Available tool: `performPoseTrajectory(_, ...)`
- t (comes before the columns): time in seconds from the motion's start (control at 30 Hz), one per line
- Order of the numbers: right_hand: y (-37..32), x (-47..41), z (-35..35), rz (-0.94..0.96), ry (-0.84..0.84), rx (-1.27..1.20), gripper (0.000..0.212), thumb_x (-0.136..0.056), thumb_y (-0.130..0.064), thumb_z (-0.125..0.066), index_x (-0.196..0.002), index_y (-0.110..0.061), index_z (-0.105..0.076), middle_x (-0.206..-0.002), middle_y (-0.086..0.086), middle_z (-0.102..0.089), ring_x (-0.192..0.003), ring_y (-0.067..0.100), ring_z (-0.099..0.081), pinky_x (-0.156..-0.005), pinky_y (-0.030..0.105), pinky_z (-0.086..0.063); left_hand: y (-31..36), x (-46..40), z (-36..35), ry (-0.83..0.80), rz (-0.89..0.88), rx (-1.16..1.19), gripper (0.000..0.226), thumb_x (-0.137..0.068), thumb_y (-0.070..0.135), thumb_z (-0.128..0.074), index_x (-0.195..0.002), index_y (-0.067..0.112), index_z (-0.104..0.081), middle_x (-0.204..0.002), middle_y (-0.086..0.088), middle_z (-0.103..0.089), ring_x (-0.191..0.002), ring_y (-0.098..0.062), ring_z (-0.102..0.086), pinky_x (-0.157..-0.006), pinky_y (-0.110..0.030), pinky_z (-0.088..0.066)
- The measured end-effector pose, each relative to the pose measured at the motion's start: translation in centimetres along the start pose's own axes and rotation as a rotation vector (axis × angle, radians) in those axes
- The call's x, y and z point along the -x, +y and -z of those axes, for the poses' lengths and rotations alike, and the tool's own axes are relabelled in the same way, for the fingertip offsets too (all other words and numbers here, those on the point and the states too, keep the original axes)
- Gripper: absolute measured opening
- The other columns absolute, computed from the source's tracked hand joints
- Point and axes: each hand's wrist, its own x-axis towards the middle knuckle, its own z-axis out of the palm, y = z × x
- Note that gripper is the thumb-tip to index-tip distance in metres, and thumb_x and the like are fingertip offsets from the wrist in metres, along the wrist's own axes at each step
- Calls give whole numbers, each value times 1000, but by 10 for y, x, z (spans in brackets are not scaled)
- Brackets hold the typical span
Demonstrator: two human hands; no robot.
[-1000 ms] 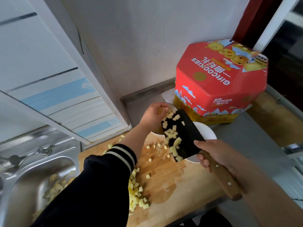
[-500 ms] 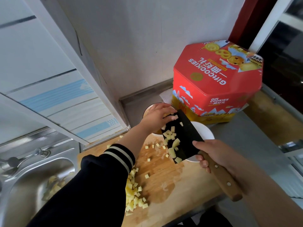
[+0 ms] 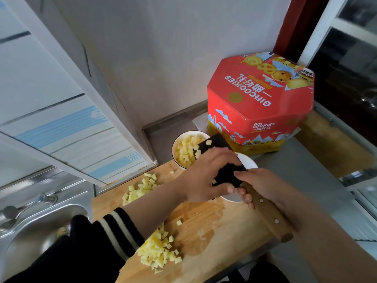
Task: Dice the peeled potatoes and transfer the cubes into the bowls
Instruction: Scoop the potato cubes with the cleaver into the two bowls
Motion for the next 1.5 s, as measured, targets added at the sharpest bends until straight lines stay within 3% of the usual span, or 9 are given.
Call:
performPoseTrajectory(0.17, -4, 0, -3, -23, -1, -11, 23, -100, -19, -48, -81, -6, -50, -53, 6, -50, -38, 13, -44, -38, 23, -41, -10, 14, -7, 28, 30, -160, 49, -93, 52, -47, -125, 15, -52, -129, -1, -49, -126, -17, -41, -112, -43, -31)
performPoseTrajectory(0.4, -7, 7, -7, -27, -19, 11, 23, -100, -21, -48, -82, -7, -46, -49, 5, -49, -38, 12, -43, -40, 23, -41, -36, -2, -1, 43, 7, -297, 41, -100, 38, -39, -134, 17, -51, -139, -3, -48, -132, -21, -39, -115, -36, -24)
performPoseTrajectory(0.57, -7, 6, -7, -46, -14, 16, 24, -100, -22, -48, -81, -7, -45, -47, 4, -49, -37, 12, -43, -39, 23, -41, -51, -16, -2, 125, 34, -265, 27, -97, 32, -45, -112, 15, -61, -116, -3, -58, -108, -18, -52, -93, -34, -46)
performPoseTrajectory(0.73, -7, 7, -5, -65, -15, 39, 26, -101, -24, -48, -80, -7, -47, -47, 4, -50, -37, 11, -45, -39, 21, -42, -71, -25, -1, 178, 113, -292, 23, -97, 30, -44, -99, 12, -59, -104, -6, -58, -96, -21, -53, -84, -36, -48)
performPoseTrajectory(1.03, 3, 22, 8, -39, -10, 44, 29, -101, -24, -49, -77, -7, -46, -51, 5, -51, -38, 11, -46, -41, 22, -43, -103, -29, 11, 95, 514, -438, 19, -101, 30, -47, -111, 22, -61, -126, 1, -52, -123, -21, -37, -103, -35, -32)
performPoseTrajectory(1.2, 7, 28, 13, 14, 22, 31, 25, -101, -22, -49, -82, -7, -45, -49, 4, -51, -37, 11, -46, -38, 22, -43, -93, -21, 17, 305, 537, -312, 30, -104, 29, -40, -117, 18, -66, -126, 0, -58, -122, -22, -43, -101, -35, -35)
performPoseTrajectory(1.3, 11, 29, 15, 38, 41, 6, 25, -100, -22, -50, -81, -8, -45, -51, 5, -51, -37, 12, -46, -37, 23, -43, -91, -11, 17, 62, 598, -345, 34, -105, 29, -37, -130, 23, -59, -136, 2, -55, -126, -22, -47, -105, -37, -40)
performPoseTrajectory(1.37, 12, 32, 15, 46, 48, 13, 26, -100, -22, -50, -79, -8, -46, -50, 5, -51, -36, 12, -45, -37, 23, -42, -87, -5, 15, -6, 676, -267, 36, -106, 26, -35, -137, 26, -53, -139, 1, -55, -123, -21, -53, -101, -32, -44)
performPoseTrajectory(1.5, 17, 38, 13, 76, 60, 5, 25, -100, -21, -51, -80, -7, -46, -49, 6, -49, -35, 12, -44, -36, 21, -41, -69, 11, 19, 242, 640, -129, 36, -105, 20, -36, -139, 25, -50, -143, 2, -51, -128, -16, -50, -100, -22, -38)
